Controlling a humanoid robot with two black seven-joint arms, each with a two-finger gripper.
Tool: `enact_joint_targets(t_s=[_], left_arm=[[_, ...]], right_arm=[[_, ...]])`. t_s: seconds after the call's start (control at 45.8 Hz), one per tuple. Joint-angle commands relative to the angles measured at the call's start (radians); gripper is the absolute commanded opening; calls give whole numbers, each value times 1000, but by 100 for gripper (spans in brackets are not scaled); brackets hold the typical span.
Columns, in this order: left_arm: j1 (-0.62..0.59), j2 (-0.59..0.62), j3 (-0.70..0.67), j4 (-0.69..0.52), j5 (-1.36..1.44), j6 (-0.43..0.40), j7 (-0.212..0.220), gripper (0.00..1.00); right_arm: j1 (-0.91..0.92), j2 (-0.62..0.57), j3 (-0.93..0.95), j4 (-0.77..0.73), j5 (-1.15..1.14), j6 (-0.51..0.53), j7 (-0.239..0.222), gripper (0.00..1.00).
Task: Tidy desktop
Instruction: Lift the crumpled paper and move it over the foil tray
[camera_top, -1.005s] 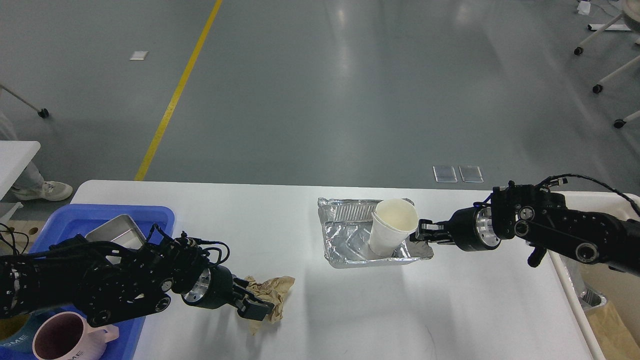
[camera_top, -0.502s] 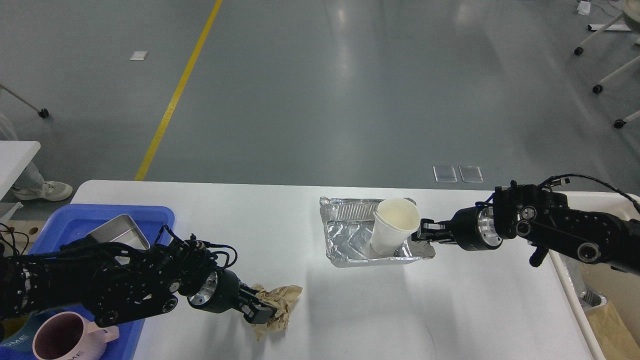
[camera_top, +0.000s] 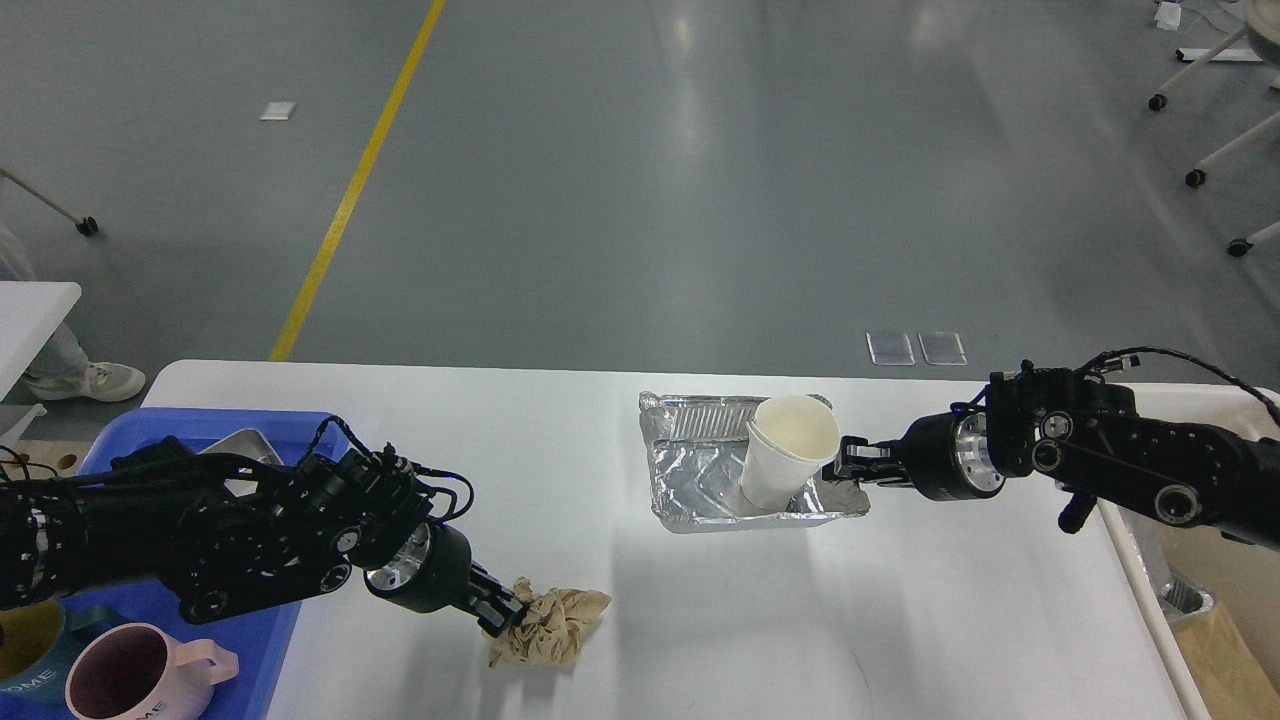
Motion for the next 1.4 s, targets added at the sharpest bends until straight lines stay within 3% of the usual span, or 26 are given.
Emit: enact_joint_targets(t_s=[0.0, 0.218, 0.371, 0.568, 0.743, 0.874, 0.983, 1.18, 1.376], left_arm=[[-57, 91, -15, -38, -8, -4, -9, 0], [-246, 378, -121, -181, -27, -85, -85, 0], [-416, 524, -147, -213, -122, -164, -96, 1], [-654, 616, -146, -227, -280, -233, -105, 3], [-818, 620, -135, -224, -404, -305, -127, 3], [-820, 579, -129, -222, -409, -305, -127, 3], [-791, 476, -98, -219, -406, -293, -118, 3], [-639, 300, -78, -193, -395, -202, -84, 4], [-525, 162, -85, -143, -394, -168, -44, 6]], right_arm=[[0, 0, 0, 0, 0, 0, 0, 0], [-2, 2, 0, 0, 0, 0, 0, 0], [-3, 8, -1, -1, 0, 0, 0, 0], [-3, 8, -6, -1, 0, 0, 0, 0], [-2, 6, -11, 0, 2, 0, 0, 0], [-2, 6, -11, 0, 2, 0, 0, 0], [0, 6, -9, 2, 5, 0, 2, 0], [6, 6, -9, 10, 9, 0, 2, 0], [11, 5, -9, 11, 9, 0, 2, 0]])
